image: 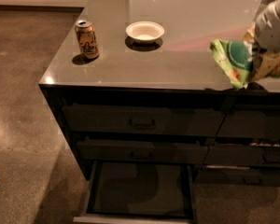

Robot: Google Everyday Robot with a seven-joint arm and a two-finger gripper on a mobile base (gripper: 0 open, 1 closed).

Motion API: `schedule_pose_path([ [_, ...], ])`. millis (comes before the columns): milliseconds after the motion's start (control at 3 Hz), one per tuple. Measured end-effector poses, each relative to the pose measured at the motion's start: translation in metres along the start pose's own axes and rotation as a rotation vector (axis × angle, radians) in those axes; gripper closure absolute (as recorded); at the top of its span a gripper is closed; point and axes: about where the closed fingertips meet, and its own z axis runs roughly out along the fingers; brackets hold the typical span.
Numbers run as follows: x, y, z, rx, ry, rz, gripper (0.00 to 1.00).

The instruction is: Place green rice chip bag into bottom drawer

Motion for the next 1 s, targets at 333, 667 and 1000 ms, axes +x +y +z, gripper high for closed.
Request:
schedule_pose_path([
  [333,0.02,0.037,0.03,-0.087,0.055,0.204,1.0],
  [667,0.007,0.041,0.028,-0.03,0.082,0.263,1.0],
  [1000,0.0,0.021,0.029,0.039,0.074,0.242,1.0],
])
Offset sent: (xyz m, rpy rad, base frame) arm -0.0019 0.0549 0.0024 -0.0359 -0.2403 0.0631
